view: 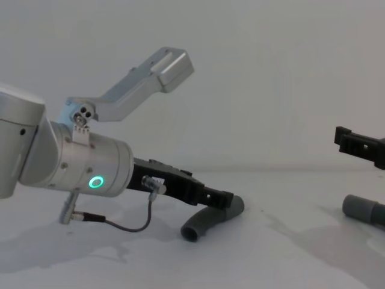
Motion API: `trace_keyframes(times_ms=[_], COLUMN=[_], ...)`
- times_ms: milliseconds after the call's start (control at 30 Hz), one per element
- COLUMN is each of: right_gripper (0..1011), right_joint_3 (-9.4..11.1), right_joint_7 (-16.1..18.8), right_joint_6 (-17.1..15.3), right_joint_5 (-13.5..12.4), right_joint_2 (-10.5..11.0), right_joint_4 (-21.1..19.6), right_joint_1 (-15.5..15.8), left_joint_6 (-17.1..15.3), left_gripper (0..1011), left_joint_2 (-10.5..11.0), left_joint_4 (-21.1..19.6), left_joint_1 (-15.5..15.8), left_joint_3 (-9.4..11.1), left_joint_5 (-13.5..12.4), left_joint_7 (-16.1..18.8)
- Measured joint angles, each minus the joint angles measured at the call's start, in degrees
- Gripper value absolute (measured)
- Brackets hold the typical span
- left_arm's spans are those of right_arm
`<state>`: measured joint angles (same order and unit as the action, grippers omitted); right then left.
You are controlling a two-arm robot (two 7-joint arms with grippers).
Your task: Use both hands to pick up one end of the pipe from the table, align the ends, and insert them.
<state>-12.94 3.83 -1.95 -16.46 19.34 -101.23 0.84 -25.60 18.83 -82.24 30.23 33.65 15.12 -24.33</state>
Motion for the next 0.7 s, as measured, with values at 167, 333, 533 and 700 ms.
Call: trace_keyframes(times_ms=[167,333,533,700], right_gripper=[1004,1003,1004,1004], right_joint_3=[0.00,0.00,0.00,0.00], right_joint_7=[0.00,0.00,0.00,0.00], right_joint_6=[0.00,0.00,0.00,0.00], right_joint_5=[0.00,0.00,0.00,0.00], right_joint_2=[0.00,0.00,0.00,0.00], right_joint_4=[0.00,0.00,0.00,0.00], right_joint_1=[0.00,0.00,0.00,0.00], left_joint_6=[-0.82,-1.37,-1.66,-1.70], left_gripper=[1000,1000,1000,1000], left_joint_2=[-0.83,-1.54,-2.20,-2.90], left_joint_4=[1.01,2.18,3.41,4.82], left_joint_1=[0.62,1.27,1.94,2.64], left_joint_3=[0.21,0.43,0.67,0.93], left_joint_5=[-0.34,-0.71,-1.12,-1.59], left_joint_7=[0.01,-0.03,-0.24,-0.51])
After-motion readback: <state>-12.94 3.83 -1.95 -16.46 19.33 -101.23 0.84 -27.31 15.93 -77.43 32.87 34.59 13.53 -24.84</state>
